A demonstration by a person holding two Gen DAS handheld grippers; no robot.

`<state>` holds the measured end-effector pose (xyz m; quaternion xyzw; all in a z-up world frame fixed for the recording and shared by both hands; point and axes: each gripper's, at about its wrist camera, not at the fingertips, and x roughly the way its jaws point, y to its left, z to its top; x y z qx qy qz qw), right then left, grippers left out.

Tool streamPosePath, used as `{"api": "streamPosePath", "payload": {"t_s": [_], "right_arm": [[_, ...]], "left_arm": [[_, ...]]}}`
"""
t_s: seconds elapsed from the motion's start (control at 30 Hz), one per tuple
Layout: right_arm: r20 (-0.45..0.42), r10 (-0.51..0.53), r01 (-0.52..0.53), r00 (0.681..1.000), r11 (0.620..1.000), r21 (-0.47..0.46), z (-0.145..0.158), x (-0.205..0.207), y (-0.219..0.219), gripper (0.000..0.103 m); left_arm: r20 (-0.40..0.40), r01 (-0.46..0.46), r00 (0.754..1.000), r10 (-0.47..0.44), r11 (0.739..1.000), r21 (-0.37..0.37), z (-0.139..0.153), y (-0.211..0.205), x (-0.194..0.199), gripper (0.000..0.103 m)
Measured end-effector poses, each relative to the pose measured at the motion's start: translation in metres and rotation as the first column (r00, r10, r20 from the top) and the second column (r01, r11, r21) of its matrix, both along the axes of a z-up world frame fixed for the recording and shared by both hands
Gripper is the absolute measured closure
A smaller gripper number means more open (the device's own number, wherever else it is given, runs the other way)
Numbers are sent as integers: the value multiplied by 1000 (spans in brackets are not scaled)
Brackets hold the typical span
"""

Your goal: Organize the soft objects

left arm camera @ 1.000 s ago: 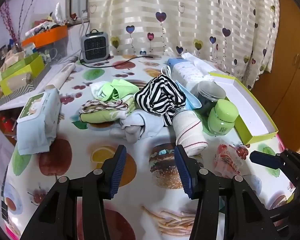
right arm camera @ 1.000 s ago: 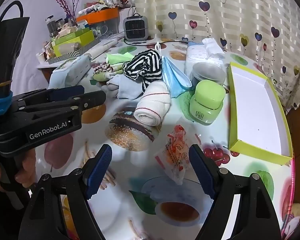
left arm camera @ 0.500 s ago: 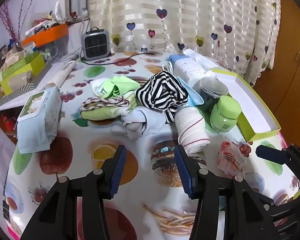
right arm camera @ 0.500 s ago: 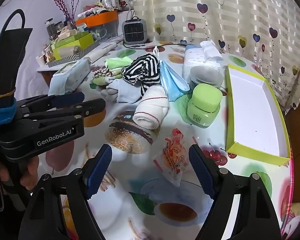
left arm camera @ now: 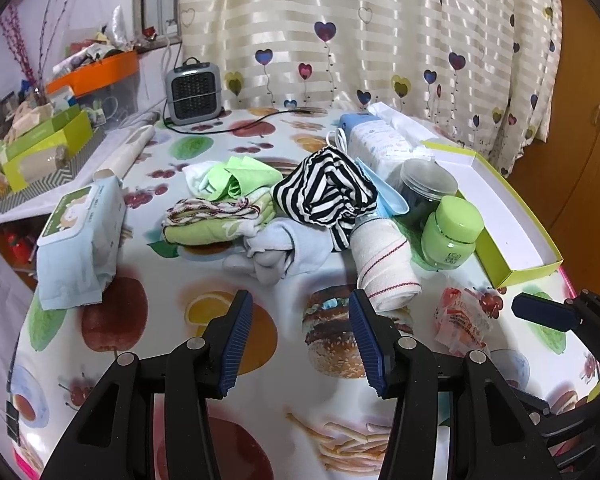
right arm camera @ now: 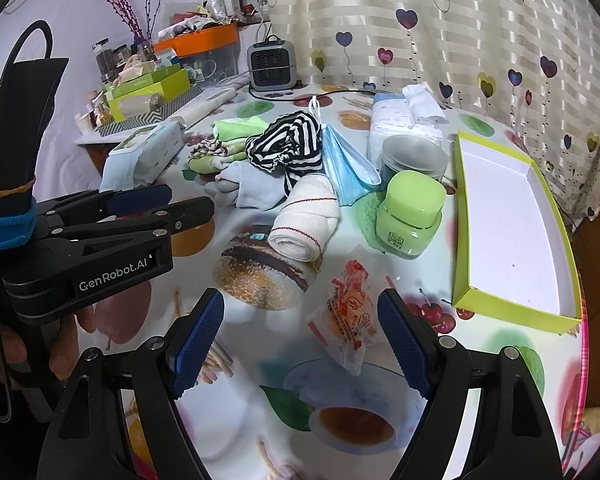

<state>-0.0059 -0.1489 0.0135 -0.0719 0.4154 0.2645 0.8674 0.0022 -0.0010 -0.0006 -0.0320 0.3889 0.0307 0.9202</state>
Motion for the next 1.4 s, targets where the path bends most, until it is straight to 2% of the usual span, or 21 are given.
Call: {"api": "streamPosePath", "payload": {"t_s": [0.83,1.2,1.4], "right_arm": [[-7,-2,2,1000,1000,7,-1,2,1,24],[-13,-3,4,1000,1000,13,-5,5,-3,24],[-18,-6,6,1000,1000,15,-7,7,-4,23]], "left_arm": [[-10,6,1000,-6,1000,-26,-7,0,3,54],[-21,9,1000,-9,1000,-13,-12,-4,3,54],[-32,20,999,-21,999,-40,-16,-2,5,54]]}}
